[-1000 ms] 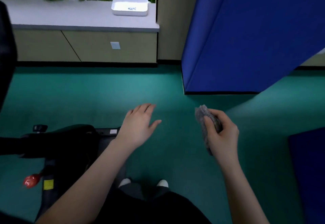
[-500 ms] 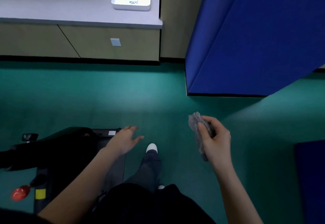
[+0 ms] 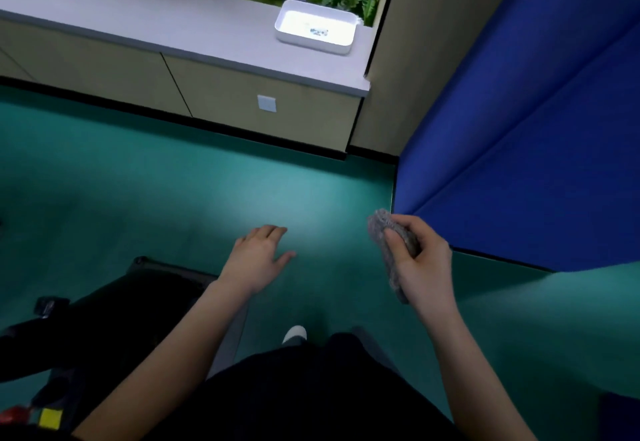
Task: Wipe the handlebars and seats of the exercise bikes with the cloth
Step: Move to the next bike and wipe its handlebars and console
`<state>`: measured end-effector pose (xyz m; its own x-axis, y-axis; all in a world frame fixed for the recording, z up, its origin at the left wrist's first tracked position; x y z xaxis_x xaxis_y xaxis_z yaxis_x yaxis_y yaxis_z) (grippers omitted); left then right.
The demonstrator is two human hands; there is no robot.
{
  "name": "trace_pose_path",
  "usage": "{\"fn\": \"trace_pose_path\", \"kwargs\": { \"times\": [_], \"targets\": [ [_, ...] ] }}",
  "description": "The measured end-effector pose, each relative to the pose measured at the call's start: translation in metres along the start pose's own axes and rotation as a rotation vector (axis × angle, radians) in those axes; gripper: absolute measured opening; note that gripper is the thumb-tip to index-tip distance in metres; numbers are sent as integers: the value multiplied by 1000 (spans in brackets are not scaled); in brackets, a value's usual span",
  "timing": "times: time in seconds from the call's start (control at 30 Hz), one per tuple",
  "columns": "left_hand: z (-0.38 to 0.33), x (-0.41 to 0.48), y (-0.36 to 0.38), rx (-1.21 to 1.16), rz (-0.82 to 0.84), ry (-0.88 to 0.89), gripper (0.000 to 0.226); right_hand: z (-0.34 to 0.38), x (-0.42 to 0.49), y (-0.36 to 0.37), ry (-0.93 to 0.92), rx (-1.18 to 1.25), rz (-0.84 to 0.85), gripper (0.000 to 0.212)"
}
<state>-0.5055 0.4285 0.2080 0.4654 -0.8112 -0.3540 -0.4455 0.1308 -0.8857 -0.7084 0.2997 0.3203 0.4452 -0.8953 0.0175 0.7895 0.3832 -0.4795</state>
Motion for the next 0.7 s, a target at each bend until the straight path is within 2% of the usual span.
{"fn": "trace_pose_path", "kwargs": {
  "times": [0.2, 0.5, 0.7],
  "targets": [
    [3, 44, -31, -164, -47, -98, 57, -7, 78, 14, -12, 41, 88, 17],
    [-23, 127, -64, -110, -155, -292, 58, -4, 227, 11, -148, 54, 269, 17],
    [-34, 167, -92, -64, -237, -374, 58, -14, 308, 16, -121, 74, 319, 20]
  ]
}}
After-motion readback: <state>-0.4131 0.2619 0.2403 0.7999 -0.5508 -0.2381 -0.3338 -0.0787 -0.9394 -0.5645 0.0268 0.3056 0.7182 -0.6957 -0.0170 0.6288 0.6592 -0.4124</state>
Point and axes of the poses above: each hand's wrist, its own x-axis towards the middle knuckle, its own y-axis out of the palm, z = x × y, the point moved 8 cm from there along x, towards the middle knuckle, and after that the axes turned 2 degrees about -y, right-handed, at the moved point
